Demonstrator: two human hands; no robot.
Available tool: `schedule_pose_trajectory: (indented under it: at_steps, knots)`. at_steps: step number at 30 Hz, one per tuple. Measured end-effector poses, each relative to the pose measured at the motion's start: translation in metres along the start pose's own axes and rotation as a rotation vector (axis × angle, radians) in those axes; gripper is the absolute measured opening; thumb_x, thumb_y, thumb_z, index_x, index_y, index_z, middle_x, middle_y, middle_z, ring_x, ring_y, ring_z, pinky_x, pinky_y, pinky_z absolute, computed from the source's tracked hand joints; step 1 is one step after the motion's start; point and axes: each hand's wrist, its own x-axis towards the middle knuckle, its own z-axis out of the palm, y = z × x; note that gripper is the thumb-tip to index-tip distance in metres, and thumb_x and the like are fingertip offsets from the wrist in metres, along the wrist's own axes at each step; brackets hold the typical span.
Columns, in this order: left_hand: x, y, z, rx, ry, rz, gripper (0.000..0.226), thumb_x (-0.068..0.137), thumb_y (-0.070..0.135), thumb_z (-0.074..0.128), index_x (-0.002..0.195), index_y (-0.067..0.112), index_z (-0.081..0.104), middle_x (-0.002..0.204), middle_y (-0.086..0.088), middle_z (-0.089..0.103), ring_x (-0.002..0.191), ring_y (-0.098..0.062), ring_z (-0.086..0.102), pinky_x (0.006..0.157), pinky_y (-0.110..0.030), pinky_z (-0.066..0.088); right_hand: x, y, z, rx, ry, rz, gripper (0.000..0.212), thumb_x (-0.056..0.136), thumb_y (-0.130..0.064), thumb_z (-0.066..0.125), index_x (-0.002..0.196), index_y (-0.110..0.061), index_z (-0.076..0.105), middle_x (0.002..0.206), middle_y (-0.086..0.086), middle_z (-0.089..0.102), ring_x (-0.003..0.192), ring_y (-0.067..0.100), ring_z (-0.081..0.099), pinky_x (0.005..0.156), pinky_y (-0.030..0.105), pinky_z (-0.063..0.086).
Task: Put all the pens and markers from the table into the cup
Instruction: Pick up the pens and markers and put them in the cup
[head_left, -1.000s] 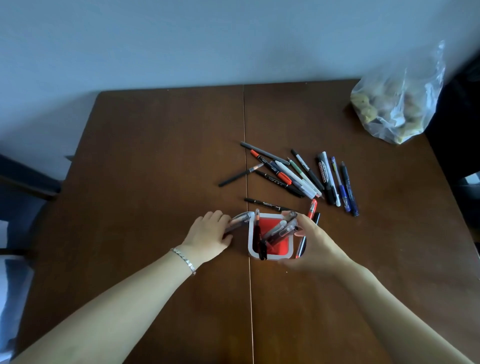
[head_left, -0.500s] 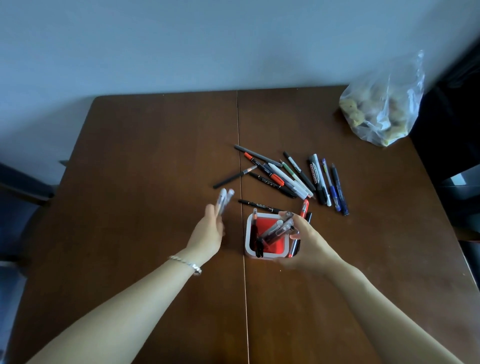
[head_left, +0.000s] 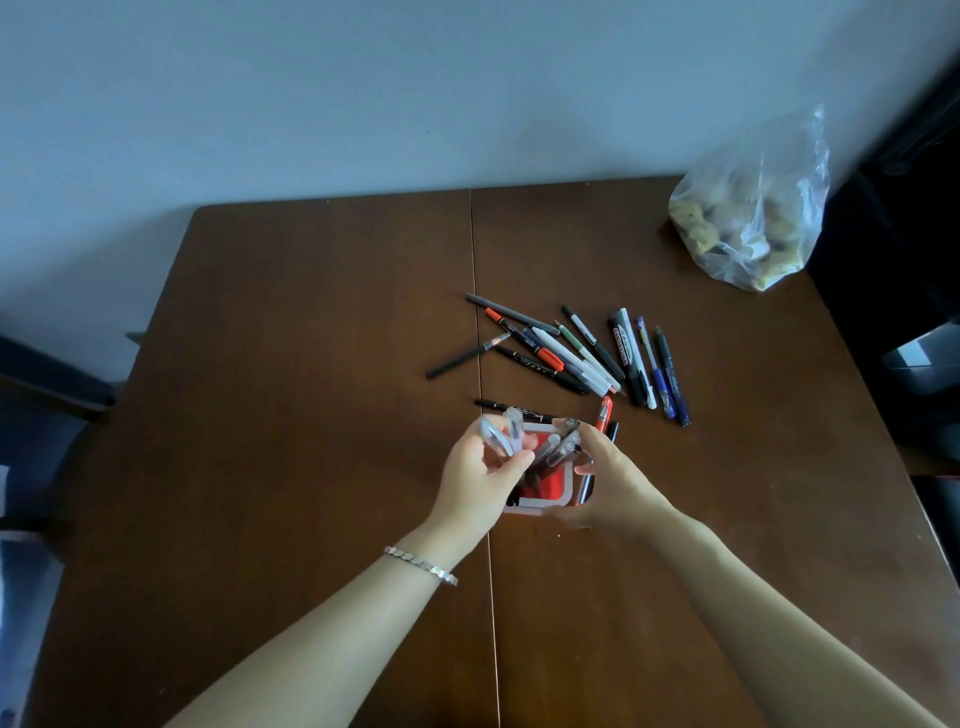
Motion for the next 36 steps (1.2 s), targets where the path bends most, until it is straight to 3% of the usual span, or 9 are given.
schedule_pose_trajectory:
  at_steps: [5, 8, 11, 14, 17, 20, 24, 30, 36]
  knots:
    - [0.002, -0.003, -0.015, 0.203, 0.082, 0.318, 0.053, 0.085, 0.008, 0.062, 0.121, 0.039, 0.039, 0.102, 0.012, 0.060, 0.095, -0.002, 0.064, 0.077, -0.014, 0.055, 0.000, 0.002, 0.000, 0.015, 0.007, -0.013, 0.090, 0.057, -0.023, 0.084, 0.134, -0.022, 0.037, 0.129, -0.006, 0.051, 0.113, 0.010, 0.052, 0.098, 0.028, 0.047]
    - [0.005, -0.012, -0.023, 0.484, 0.018, 0.539, 0.035, 0.093, 0.013, 0.049, 0.127, 0.022, 0.050, 0.123, -0.003, 0.058, 0.113, -0.008, 0.056, 0.090, -0.023, 0.052, 0.000, 0.003, 0.001, 0.004, 0.023, -0.025, 0.091, 0.057, -0.024, 0.084, 0.134, -0.020, 0.036, 0.127, -0.005, 0.051, 0.110, 0.010, 0.054, 0.096, 0.030, 0.049]
    - [0.002, -0.021, -0.022, 0.628, -0.057, 0.636, 0.046, 0.090, 0.010, 0.052, 0.135, 0.016, 0.042, 0.146, -0.011, 0.037, 0.125, -0.007, 0.042, 0.086, -0.012, 0.048, -0.002, 0.002, 0.002, -0.008, 0.033, -0.017, 0.083, 0.061, -0.020, 0.083, 0.130, -0.017, 0.037, 0.119, -0.011, 0.046, 0.104, 0.009, 0.052, 0.086, 0.022, 0.048]
    - [-0.001, -0.021, -0.019, 0.589, -0.056, 0.613, 0.071, 0.089, 0.011, 0.051, 0.144, 0.037, 0.014, 0.152, 0.000, 0.016, 0.124, -0.008, 0.047, 0.086, -0.004, 0.043, -0.002, 0.004, 0.005, 0.001, 0.044, -0.034, 0.084, 0.061, -0.017, 0.082, 0.132, -0.018, 0.036, 0.120, -0.008, 0.048, 0.106, 0.009, 0.053, 0.090, 0.024, 0.049]
    - [0.000, -0.015, -0.016, 0.550, 0.008, 0.610, 0.087, 0.086, 0.003, 0.056, 0.142, 0.046, 0.005, 0.150, -0.002, 0.024, 0.124, 0.008, 0.038, 0.085, 0.008, 0.031, -0.001, 0.005, 0.007, 0.018, 0.031, -0.043, 0.086, 0.061, -0.015, 0.081, 0.133, -0.018, 0.035, 0.124, -0.002, 0.047, 0.107, 0.010, 0.053, 0.089, 0.018, 0.046]
    - [0.001, -0.014, -0.015, 0.514, 0.043, 0.590, 0.082, 0.084, 0.002, 0.059, 0.139, 0.041, 0.013, 0.143, -0.004, 0.032, 0.120, 0.020, 0.032, 0.081, 0.010, 0.031, -0.001, 0.005, 0.006, 0.026, 0.012, -0.052, 0.087, 0.062, -0.019, 0.081, 0.134, -0.017, 0.033, 0.127, -0.002, 0.046, 0.110, 0.010, 0.052, 0.092, 0.020, 0.046]
    - [0.001, -0.015, -0.017, 0.457, 0.039, 0.434, 0.054, 0.091, 0.011, 0.051, 0.138, 0.026, 0.029, 0.135, -0.002, 0.050, 0.113, -0.006, 0.057, 0.087, -0.004, 0.043, -0.001, 0.005, 0.006, 0.049, -0.004, -0.055, 0.094, 0.059, -0.023, 0.085, 0.136, -0.020, 0.032, 0.128, -0.007, 0.042, 0.114, 0.008, 0.049, 0.096, 0.020, 0.041]
    - [-0.009, -0.032, -0.009, 0.699, -0.082, 0.423, 0.042, 0.093, 0.021, 0.039, 0.132, 0.006, 0.047, 0.133, -0.015, 0.053, 0.124, -0.026, 0.052, 0.096, -0.024, 0.045, -0.001, 0.002, 0.011, 0.037, 0.069, -0.078, 0.086, 0.057, -0.025, 0.087, 0.130, -0.021, 0.040, 0.119, -0.009, 0.047, 0.106, 0.005, 0.049, 0.085, 0.008, 0.045]
    - [0.002, -0.009, -0.018, 0.488, -0.089, 0.388, 0.040, 0.097, 0.029, 0.033, 0.132, 0.014, 0.046, 0.128, 0.008, 0.046, 0.125, -0.002, 0.039, 0.103, -0.015, 0.037, -0.002, 0.007, 0.005, 0.083, 0.128, -0.121, 0.078, 0.053, -0.031, 0.088, 0.110, -0.052, 0.040, 0.111, -0.023, 0.055, 0.103, -0.013, 0.053, 0.082, -0.002, 0.042]
